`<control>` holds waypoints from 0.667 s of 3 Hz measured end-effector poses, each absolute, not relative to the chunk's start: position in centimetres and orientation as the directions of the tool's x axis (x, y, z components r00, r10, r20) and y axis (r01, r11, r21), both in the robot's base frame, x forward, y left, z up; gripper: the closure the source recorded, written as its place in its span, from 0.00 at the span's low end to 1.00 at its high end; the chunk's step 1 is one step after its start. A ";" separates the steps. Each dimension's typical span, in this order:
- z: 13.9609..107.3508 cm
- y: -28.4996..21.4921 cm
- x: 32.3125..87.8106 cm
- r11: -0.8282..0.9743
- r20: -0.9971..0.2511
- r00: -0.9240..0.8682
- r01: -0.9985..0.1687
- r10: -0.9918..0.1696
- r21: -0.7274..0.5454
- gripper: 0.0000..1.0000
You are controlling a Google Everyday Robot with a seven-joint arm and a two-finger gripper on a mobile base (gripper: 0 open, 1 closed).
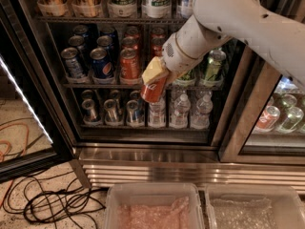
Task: Pick coke can from middle shelf of fridge
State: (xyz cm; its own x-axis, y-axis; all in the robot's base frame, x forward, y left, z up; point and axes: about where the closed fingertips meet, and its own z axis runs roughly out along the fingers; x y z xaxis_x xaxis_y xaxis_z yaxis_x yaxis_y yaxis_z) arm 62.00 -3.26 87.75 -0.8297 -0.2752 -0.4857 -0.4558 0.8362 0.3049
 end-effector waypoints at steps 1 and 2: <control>86.1 -3.1 60.5 0.836 -0.420 -0.859 -0.443 -0.292 0.324 1.00; 84.0 -2.4 56.2 0.819 -0.312 -0.893 -0.430 -0.324 0.379 1.00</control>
Offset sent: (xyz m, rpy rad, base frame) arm -0.1158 0.0137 -0.0642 -0.0103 0.3633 0.0952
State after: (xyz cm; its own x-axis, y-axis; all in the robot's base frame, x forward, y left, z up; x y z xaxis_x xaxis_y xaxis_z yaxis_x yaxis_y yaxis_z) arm 56.21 -2.43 83.95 -0.8930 -0.3242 -0.3121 -0.4299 0.8195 0.3790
